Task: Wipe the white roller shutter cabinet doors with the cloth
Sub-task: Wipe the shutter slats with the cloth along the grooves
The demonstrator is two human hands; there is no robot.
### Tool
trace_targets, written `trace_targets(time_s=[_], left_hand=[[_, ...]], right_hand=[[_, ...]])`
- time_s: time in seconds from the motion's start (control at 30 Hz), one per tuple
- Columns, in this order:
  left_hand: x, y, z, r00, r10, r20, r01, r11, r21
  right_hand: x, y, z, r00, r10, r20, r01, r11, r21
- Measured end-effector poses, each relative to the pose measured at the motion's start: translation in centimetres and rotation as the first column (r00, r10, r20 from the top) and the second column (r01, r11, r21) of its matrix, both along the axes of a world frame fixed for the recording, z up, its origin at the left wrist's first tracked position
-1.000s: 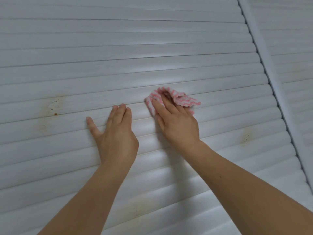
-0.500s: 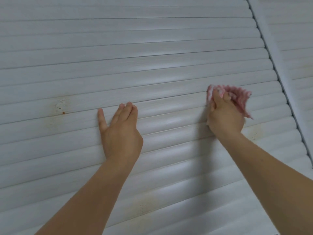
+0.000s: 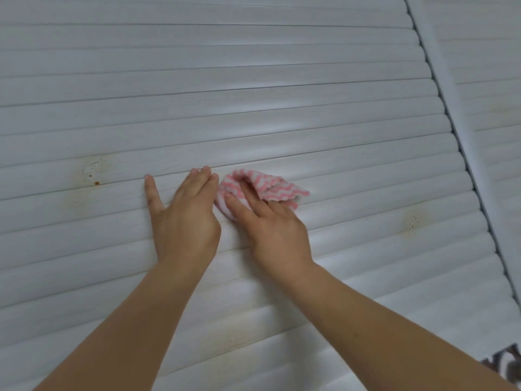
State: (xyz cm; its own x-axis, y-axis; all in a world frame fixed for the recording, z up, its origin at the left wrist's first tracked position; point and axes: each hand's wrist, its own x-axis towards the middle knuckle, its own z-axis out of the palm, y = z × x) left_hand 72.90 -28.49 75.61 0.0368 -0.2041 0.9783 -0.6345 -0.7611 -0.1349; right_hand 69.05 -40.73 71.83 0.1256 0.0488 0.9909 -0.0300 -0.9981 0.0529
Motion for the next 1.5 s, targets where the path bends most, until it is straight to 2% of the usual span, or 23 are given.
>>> trace_targets(time_s=[0.2,0.37,0.5,0.63,0.8,0.97,1.07,1.17,1.3,1.37,1.43,1.5], left_hand=[[-1.0,0.1,-0.4,0.998,0.048,-0.051,-0.048,0.999,-0.001],[-1.3,0.7,-1.0,0.993,0.09,-0.071,-0.088,0.996,0.031],[-0.4,1.9,-2.3,0.989,0.136,-0.062,-0.135,0.991,0.026],[0.5,3.3,-3.8,0.992,0.123,-0.029,-0.123,0.992,0.012],[1.1,5.7,-4.8,0.993,0.107,0.042,-0.107,0.994,-0.008],[1.5,8.1,-4.8,0.99,0.143,-0.001,-0.143,0.988,-0.052],[1.9,9.7,-4.9,0.983,0.179,-0.029,-0.181,0.981,-0.077],[2.4,11.2,-5.0,0.975,0.221,-0.028,-0.223,0.972,-0.078],[3.2,13.1,-5.2,0.969,0.247,0.014,-0.245,0.967,-0.069],[3.4,13.8,-5.3,0.964,0.263,0.03,-0.261,0.963,-0.065],[3.6,14.9,-5.4,0.961,0.273,0.034,-0.27,0.96,-0.074],[4.0,16.0,-5.5,0.956,0.291,0.033,-0.288,0.955,-0.076]], right_hand=[[-2.2,-5.0,1.2,0.996,-0.09,-0.001,0.089,0.978,0.19],[-4.0,-9.4,2.8,0.993,-0.113,0.043,0.083,0.894,0.44],[-3.6,-7.9,3.8,0.994,-0.1,-0.046,0.109,0.832,0.544],[-1.7,-3.6,3.5,0.993,-0.109,-0.05,0.12,0.888,0.444],[1.6,3.8,3.2,0.999,-0.015,0.035,0.007,0.973,0.23],[1.3,5.4,3.7,0.998,-0.058,-0.005,0.058,0.998,-0.017],[0.9,4.1,4.2,0.988,-0.144,0.06,0.141,0.989,0.053],[1.8,6.1,4.4,0.994,-0.074,0.085,0.057,0.981,0.187],[3.6,11.5,4.0,0.998,-0.038,0.053,0.04,0.999,-0.035],[3.8,12.3,4.5,1.0,0.0,0.0,0.0,0.996,-0.085],[3.8,11.8,5.1,0.999,-0.007,0.036,0.009,0.999,-0.034],[3.6,10.8,5.8,0.995,-0.02,0.102,0.009,0.994,0.108]])
